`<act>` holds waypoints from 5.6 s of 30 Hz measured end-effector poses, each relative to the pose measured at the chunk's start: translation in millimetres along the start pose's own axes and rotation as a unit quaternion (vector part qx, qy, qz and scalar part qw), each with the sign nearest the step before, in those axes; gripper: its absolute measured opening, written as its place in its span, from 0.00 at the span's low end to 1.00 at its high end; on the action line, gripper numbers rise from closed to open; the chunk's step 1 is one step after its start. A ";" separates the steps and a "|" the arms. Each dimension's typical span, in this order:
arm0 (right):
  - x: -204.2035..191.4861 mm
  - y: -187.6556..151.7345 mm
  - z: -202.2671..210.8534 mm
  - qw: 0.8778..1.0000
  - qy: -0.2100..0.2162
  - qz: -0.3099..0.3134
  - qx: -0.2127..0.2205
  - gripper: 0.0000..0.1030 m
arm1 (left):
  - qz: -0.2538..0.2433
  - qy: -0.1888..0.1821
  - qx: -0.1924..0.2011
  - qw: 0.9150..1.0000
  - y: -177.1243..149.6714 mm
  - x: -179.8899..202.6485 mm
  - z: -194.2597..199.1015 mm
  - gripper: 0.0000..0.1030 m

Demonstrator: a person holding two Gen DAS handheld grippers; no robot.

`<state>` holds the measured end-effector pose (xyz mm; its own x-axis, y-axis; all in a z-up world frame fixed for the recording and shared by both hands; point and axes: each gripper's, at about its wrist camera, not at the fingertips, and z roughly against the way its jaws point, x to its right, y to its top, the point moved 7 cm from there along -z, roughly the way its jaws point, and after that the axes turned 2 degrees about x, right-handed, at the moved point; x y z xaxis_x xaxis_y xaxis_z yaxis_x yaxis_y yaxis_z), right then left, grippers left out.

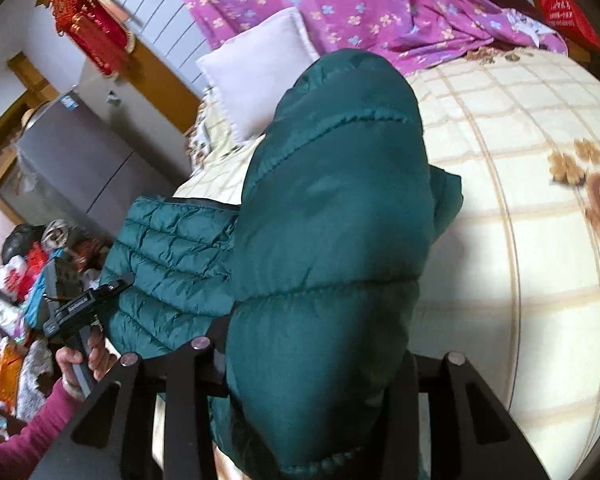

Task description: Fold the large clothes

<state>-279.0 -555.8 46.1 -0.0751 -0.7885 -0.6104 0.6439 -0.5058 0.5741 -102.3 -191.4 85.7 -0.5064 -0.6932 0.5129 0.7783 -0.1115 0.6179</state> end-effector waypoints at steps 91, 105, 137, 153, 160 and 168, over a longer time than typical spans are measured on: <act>-125.3 -153.0 30.6 0.954 -0.253 0.116 0.112 0.93 | -0.106 0.261 0.115 0.953 -134.1 78.9 68.6 0.46; -123.8 -156.8 25.1 0.955 -0.252 0.116 0.103 0.93 | -0.116 0.258 0.105 0.953 -140.5 83.7 62.0 0.46; -119.7 -157.6 15.6 0.957 -0.251 0.115 0.087 0.93 | -0.121 0.256 0.095 0.954 -146.4 88.8 53.4 0.46; -115.5 -155.5 12.1 0.959 -0.249 0.113 0.079 0.93 | -0.116 0.255 0.086 0.956 -147.5 82.7 44.9 0.46; -114.0 -155.0 11.1 0.959 -0.249 0.113 0.077 0.93 | -0.112 0.253 0.088 0.957 -146.1 80.4 45.1 0.46; -111.9 -154.3 8.5 0.960 -0.247 0.112 0.075 0.93 | -0.108 0.250 0.087 0.958 -146.5 79.6 44.0 0.46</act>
<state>-376.4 -392.5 30.5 -0.3236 -0.9342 -0.1505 0.5720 -0.3198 0.7553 -272.9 -198.9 62.2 -0.3743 -0.9265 0.0396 0.5800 -0.2005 0.7895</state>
